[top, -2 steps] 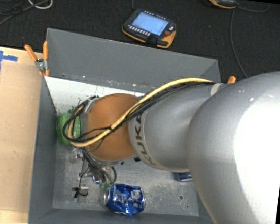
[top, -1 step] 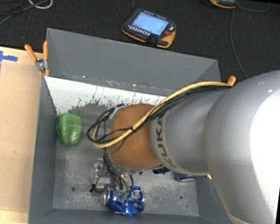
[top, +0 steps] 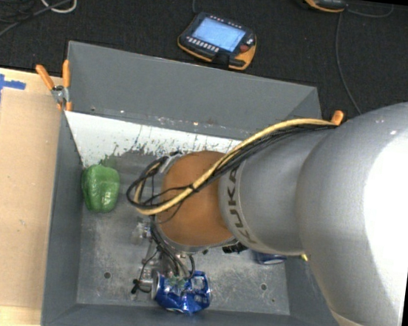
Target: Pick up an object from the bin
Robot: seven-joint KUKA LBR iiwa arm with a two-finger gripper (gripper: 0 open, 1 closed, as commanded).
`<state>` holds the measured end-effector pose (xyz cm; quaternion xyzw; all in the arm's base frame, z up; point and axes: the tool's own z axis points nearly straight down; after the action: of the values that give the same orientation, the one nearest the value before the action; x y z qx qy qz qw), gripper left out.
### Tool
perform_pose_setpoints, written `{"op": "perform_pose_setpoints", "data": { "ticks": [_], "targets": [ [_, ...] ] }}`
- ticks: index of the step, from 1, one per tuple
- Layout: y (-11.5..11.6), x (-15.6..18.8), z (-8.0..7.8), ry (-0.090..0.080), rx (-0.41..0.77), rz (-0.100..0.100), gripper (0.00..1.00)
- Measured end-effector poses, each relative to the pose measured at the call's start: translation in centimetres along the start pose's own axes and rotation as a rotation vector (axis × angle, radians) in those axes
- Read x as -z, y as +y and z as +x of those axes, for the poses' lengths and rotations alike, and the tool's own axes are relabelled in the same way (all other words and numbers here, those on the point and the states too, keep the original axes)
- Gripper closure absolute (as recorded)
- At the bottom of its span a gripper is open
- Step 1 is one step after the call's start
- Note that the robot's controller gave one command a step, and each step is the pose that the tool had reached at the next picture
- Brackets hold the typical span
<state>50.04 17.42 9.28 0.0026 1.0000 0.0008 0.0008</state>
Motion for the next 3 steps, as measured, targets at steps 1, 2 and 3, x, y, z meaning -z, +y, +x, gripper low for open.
{"op": "perform_pose_setpoints", "data": {
  "ticks": [1,2,3],
  "targets": [
    [0.0,0.0,0.0,0.0,-0.001,0.0,0.0],
    [-3.7,9.3,-3.4,-0.001,-0.021,-0.001,0.0],
    [-3.7,10.1,-4.9,0.003,0.004,0.001,0.0]
  ]
}}
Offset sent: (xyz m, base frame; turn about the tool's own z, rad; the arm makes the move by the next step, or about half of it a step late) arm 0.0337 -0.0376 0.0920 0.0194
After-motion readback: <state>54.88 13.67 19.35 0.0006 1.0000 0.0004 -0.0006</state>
